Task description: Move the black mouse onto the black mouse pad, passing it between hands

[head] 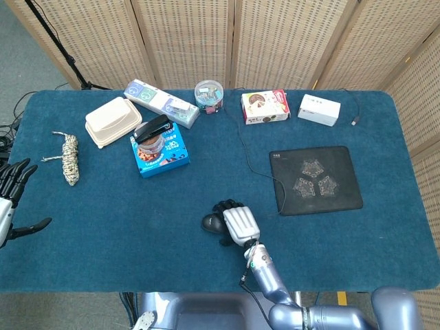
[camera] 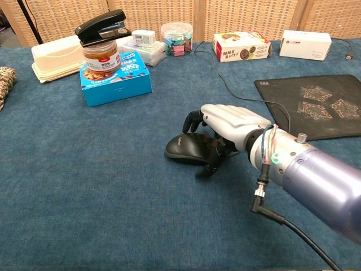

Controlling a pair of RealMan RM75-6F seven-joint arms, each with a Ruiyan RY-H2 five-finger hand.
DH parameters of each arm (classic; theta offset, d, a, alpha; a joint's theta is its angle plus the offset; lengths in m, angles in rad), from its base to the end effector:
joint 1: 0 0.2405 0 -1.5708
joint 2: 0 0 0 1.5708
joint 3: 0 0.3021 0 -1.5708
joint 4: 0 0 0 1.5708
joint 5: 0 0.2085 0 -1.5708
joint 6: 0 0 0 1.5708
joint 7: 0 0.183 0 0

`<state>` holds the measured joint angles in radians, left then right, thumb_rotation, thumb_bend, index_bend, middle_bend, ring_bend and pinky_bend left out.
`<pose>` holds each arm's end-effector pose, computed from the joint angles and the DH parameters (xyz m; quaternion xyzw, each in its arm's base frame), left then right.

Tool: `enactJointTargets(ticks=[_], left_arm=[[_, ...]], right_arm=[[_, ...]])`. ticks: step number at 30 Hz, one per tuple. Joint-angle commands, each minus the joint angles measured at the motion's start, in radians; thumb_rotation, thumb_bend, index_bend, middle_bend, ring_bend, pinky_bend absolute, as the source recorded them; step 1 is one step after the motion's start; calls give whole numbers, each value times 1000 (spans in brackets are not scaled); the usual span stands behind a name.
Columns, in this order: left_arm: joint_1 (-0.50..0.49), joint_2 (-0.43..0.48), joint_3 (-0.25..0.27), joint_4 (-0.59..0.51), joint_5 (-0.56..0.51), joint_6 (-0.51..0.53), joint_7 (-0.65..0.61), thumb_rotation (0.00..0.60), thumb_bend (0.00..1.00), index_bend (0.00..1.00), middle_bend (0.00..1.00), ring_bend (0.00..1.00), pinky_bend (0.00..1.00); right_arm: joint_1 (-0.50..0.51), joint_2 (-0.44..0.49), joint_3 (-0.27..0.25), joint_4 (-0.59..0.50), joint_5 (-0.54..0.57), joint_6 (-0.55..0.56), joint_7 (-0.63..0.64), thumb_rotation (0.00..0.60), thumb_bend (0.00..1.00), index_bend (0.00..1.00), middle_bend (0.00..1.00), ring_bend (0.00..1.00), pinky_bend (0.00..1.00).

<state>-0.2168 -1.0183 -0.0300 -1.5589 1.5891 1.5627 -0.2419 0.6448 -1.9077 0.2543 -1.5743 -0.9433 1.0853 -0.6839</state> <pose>-0.3145 0.2630 0.2246 -0.6171 -0.3388 -0.4819 0.5217 -0.1115 -0.3352 -0.1281 0.7049 -0.4665 0.3731 0.3825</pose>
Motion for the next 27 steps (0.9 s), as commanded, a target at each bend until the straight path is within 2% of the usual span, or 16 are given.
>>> enactJointTargets(ticks=[1, 12, 17, 20, 27], left_arm=[[0, 0, -1, -1, 3, -3, 0, 600, 12, 0, 0, 0, 0], [5, -3, -9, -4, 6, -10, 8, 600, 11, 0, 0, 0, 0], [8, -5, -11, -3, 10, -11, 14, 600, 11, 0, 0, 0, 0], [9, -5, -13, -3, 9, -13, 15, 600, 11, 0, 0, 0, 0], [10, -5, -15, -3, 10, -20, 16, 600, 11, 0, 0, 0, 0]], right_arm=[[5, -4, -1, 6, 3, 8, 3, 600, 25, 294, 260, 208, 294], [23, -25, 1, 35, 14, 21, 33, 600, 170, 412, 376, 317, 345], [30, -37, 3, 54, 9, 27, 51, 600, 274, 466, 433, 357, 360], [32, -37, 2, 55, -6, 36, 63, 600, 325, 481, 457, 374, 362], [39, -2, 7, 33, -39, 51, 63, 600, 371, 496, 470, 379, 362]])
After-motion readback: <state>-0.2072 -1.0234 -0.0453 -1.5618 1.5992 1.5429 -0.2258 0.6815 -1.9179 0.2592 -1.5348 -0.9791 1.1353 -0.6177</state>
